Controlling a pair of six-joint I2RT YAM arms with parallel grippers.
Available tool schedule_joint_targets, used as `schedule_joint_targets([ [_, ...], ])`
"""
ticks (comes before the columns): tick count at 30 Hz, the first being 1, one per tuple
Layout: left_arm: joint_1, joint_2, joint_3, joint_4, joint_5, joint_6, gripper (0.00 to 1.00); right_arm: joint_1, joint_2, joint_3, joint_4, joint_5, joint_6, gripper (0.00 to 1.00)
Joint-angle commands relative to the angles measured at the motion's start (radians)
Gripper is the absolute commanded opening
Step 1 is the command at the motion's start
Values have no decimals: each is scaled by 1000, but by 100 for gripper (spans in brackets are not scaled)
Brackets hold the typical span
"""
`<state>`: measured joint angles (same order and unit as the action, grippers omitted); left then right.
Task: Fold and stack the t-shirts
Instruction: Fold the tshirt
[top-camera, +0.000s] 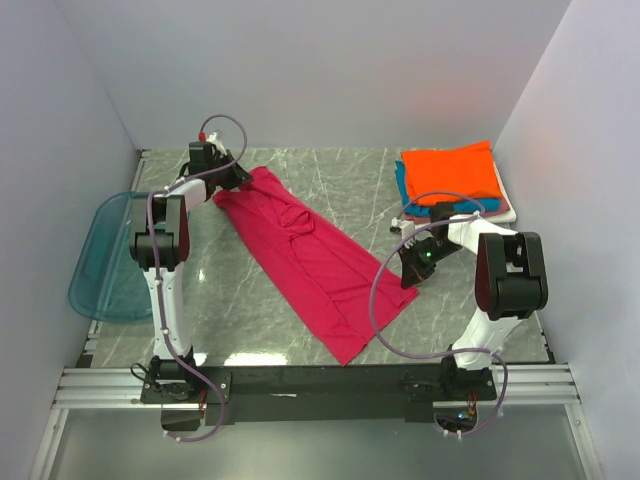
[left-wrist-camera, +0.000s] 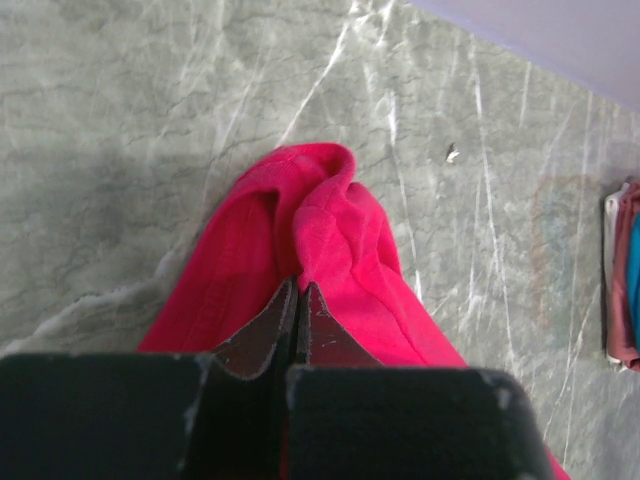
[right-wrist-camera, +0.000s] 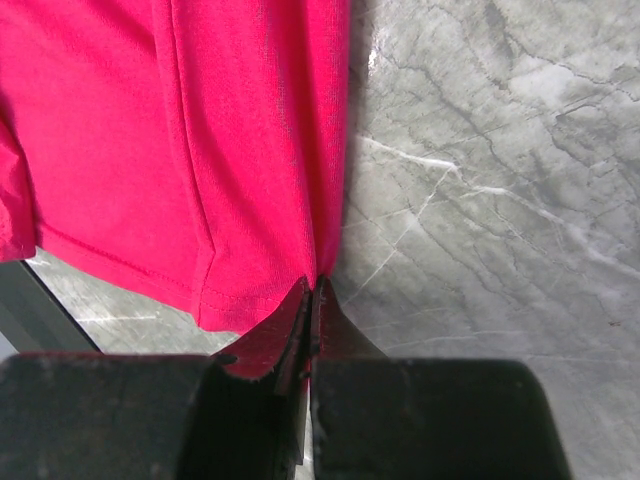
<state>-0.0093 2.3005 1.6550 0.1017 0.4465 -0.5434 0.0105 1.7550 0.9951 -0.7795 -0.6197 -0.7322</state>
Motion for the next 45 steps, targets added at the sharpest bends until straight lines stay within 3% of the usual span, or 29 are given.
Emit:
schedule_joint_targets([
  [1,3,-32,25,-26,-35,3,0,-6,-12,8,-33,17,-24,0],
  [8,-3,37,101,-66,55,-6,6,-6,-14,13,-41,18,-32,4],
  [11,-9,80,150,-88,98,-10,16,-30,-11,22,-46,17,-32,3],
  [18,-9,25,103,-27,44,-9,61,-35,-9,19,-50,15,-38,2],
  [24,-9,51,239,-39,44,-64,70,-35,1,28,-56,5,-41,3],
  [33,-34,175,399,-91,1,-109,68,-35,12,39,-63,-3,-42,3],
  [45,-84,257,525,-243,-92,-6,61,-37,6,43,-72,-12,-44,3],
])
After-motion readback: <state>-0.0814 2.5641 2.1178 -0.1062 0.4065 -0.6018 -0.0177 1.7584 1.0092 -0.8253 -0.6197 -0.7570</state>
